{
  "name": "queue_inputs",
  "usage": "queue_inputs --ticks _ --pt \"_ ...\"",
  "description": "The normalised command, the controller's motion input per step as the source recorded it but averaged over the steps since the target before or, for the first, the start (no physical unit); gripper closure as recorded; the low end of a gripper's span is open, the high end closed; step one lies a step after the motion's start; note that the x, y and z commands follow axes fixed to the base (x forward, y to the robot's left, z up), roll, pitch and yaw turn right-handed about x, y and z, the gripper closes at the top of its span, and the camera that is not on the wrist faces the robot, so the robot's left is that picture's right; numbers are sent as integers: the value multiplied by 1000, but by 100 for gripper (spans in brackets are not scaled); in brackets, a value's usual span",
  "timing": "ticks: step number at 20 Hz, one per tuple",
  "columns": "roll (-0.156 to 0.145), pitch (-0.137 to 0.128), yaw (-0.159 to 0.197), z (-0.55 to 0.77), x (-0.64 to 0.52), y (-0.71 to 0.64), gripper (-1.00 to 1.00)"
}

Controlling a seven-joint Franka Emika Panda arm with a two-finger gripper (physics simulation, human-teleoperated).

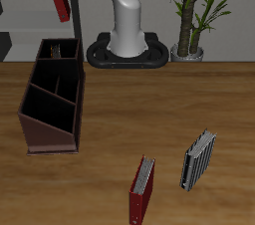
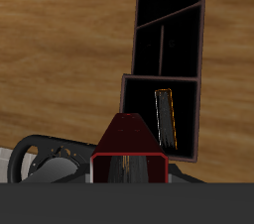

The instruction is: Place the orange book into the right desk caddy's right compartment and place the left red book into the right desk caddy's right compartment

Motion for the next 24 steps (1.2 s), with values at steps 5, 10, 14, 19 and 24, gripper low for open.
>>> queue_inputs --ticks 5,10,14,19,24 --pt "-6 -14 3 80 115 -102 100" --pt "8 -11 -15 15 122 -50 100" --pt "-1 -12 -8 13 60 33 100" --pt "-6 -9 -12 -101 141 -52 100" --pt "-12 -6 -15 -126 125 -62 100"
